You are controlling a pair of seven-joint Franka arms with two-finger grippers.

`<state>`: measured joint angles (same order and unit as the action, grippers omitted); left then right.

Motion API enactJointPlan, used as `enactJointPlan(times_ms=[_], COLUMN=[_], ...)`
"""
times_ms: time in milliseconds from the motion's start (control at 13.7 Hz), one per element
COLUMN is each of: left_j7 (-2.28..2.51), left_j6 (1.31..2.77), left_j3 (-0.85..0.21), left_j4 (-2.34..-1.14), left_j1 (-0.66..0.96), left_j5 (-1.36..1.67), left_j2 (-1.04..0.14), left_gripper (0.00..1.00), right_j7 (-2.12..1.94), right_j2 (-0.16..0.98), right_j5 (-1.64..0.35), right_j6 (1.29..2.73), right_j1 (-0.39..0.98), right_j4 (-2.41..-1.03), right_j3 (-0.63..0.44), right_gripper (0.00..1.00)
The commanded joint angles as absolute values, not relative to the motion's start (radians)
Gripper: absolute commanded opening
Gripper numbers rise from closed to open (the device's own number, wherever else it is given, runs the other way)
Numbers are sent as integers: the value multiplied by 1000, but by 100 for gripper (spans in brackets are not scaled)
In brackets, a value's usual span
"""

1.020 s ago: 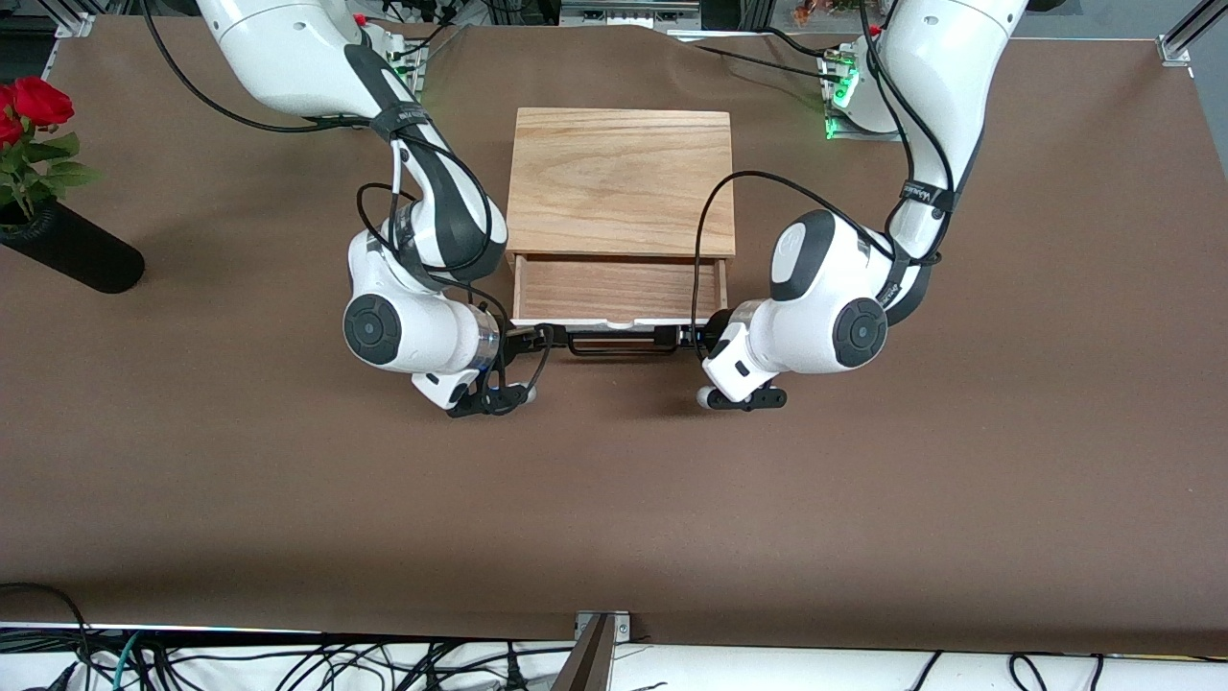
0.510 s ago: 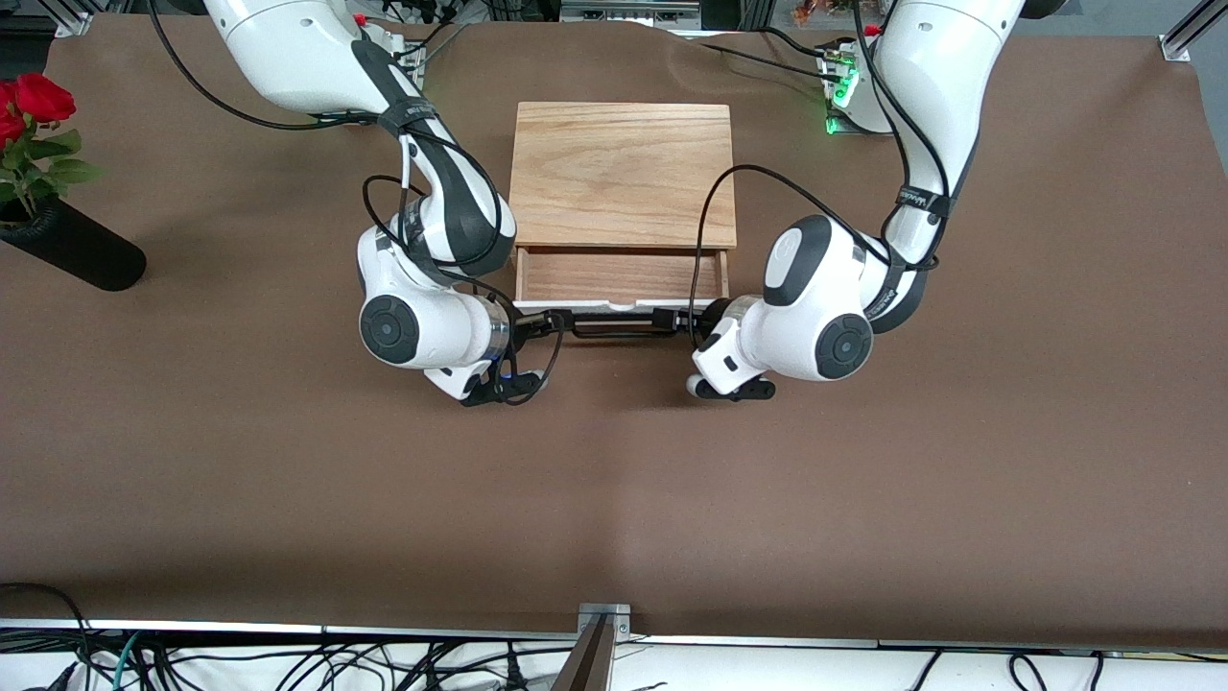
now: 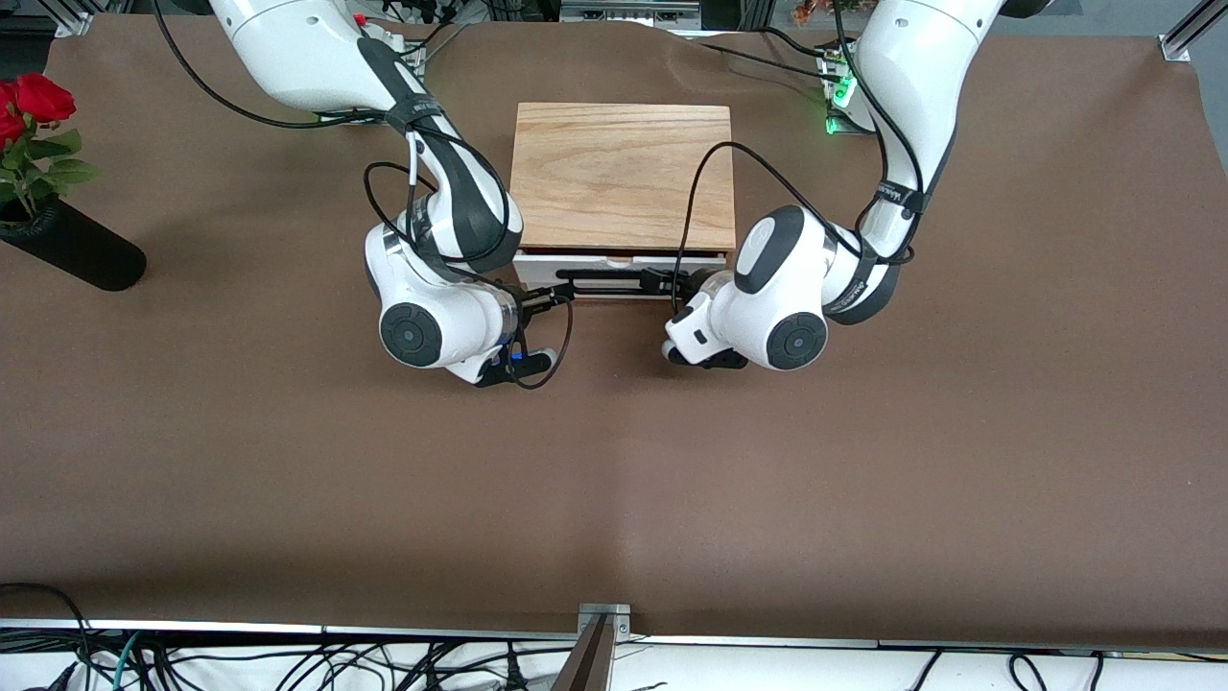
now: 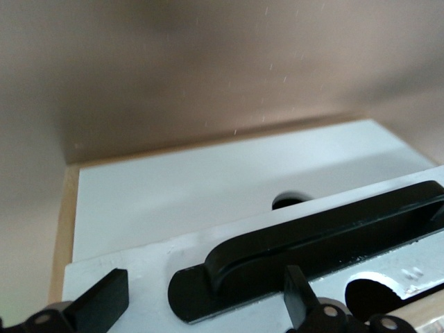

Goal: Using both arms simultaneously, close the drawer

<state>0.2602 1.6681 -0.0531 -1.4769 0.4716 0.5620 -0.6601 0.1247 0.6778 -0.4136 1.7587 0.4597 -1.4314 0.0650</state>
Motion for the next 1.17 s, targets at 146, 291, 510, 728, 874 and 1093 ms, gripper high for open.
enactJointPlan(times_ms=[146,291,510,728,874,1093], left_j7=[270,273,270,267,256,258], left_j6=[1626,1623,1611,1612,1612,1611], left_j3=[-54,-54,-48,-8,29,37], left_j4=[-1542,-1536,-1479,-1437,-1433,-1393], left_j1=[503,494,439,414,411,408], left_j5=[572,574,572,524,389,168], left_j2=[-638,-637,-626,-582,-513,-439], left_gripper=[100,100,100,100,100,100], right_j7=[124,126,124,123,123,118], right_j2=[692,692,692,692,692,689], right_j5=[-428,-428,-428,-423,-419,-394], right_j6=[1645,1600,1575,1592,1635,1707], right_j1=[459,465,466,454,425,381], right_j4=[-1422,-1422,-1422,-1411,-1372,-1322], right_j3=[67,67,67,63,55,46], right_gripper=[100,100,100,100,100,100])
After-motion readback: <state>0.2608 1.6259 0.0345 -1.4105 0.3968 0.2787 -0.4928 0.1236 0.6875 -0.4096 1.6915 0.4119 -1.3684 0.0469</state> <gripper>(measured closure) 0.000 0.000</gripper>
